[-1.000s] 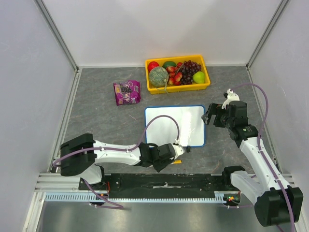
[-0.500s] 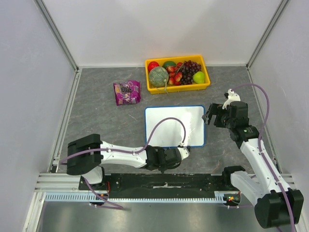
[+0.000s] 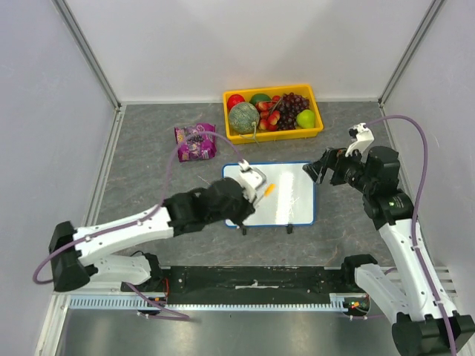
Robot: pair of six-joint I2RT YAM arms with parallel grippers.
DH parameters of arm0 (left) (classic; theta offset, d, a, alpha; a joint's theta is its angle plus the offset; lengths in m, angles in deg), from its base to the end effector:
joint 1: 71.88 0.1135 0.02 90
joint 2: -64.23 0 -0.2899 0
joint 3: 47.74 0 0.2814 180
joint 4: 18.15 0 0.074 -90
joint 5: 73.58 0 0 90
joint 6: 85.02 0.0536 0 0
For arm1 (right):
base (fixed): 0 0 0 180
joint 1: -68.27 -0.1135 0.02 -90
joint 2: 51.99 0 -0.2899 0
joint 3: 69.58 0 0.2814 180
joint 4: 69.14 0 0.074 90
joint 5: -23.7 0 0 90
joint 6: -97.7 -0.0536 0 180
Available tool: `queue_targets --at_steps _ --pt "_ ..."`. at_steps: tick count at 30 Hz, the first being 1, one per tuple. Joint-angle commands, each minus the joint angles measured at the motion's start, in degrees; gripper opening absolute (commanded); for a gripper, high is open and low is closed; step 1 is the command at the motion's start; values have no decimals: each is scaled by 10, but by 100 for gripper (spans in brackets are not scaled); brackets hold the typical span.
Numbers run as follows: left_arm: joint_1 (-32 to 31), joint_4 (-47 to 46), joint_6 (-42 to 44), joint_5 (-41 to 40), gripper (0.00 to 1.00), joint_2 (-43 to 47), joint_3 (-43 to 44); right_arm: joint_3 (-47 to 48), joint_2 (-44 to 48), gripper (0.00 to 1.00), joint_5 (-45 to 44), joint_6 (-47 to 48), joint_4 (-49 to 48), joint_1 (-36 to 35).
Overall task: Write a sentence on the whiteboard
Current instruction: Pass from the left arm to the right
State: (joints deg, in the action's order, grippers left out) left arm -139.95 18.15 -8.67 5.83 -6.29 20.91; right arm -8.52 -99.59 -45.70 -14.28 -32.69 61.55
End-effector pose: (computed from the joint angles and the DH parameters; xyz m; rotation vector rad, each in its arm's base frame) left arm 0.1227 -0.2785 0.2993 0.9526 2.0776 -0.5658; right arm 0.2088 0.0436 0.3446 0.0270 2.0076 0.6780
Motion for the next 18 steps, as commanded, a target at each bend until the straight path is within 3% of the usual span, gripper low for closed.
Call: queue_targets --at_steps 1,5,8,13,18 --pt "105 -10 -34 145 2 75 14 33 14 98 144 -19 -58 -11" --pt "199 -18 -38 248 2 121 25 14 8 98 235 -83 -147 -40" --pt "241 -22 -40 315 2 135 43 -10 3 98 244 -133 -235 -88" --pt "254 -40 -46 388 2 131 63 -27 -26 98 226 -206 -365 -182" --pt "255 -80 -66 442 2 128 64 -17 -82 94 204 -220 -406 -246"
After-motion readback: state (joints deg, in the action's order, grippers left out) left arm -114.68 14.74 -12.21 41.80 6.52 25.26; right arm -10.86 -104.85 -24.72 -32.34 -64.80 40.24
